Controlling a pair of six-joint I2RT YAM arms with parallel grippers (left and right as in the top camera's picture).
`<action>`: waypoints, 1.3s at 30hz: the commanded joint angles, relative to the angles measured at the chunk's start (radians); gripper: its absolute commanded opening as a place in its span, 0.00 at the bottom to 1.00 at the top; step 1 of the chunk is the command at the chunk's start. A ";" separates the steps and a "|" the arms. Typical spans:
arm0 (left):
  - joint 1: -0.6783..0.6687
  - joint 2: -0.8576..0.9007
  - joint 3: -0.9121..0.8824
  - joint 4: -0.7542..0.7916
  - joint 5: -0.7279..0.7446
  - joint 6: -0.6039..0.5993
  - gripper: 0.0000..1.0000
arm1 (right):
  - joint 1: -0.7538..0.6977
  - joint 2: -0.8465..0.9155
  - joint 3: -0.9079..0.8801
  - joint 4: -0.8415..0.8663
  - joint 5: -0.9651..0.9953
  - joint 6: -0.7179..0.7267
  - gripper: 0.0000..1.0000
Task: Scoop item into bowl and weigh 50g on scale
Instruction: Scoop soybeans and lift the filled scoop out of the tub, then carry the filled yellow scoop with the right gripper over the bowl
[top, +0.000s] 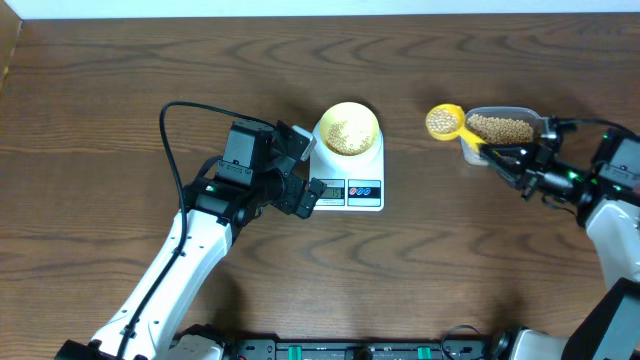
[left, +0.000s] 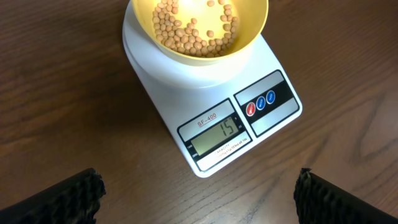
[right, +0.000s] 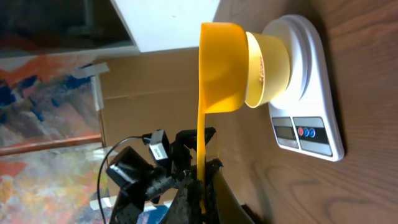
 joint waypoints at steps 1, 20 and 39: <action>0.005 0.007 -0.006 0.001 0.008 0.006 1.00 | 0.069 0.005 -0.001 0.100 0.043 0.166 0.01; 0.005 0.007 -0.006 0.001 0.008 0.005 1.00 | 0.398 0.005 -0.001 0.429 0.409 0.400 0.01; 0.004 0.007 -0.006 0.001 0.008 0.006 1.00 | 0.608 0.005 0.000 0.425 0.739 0.029 0.01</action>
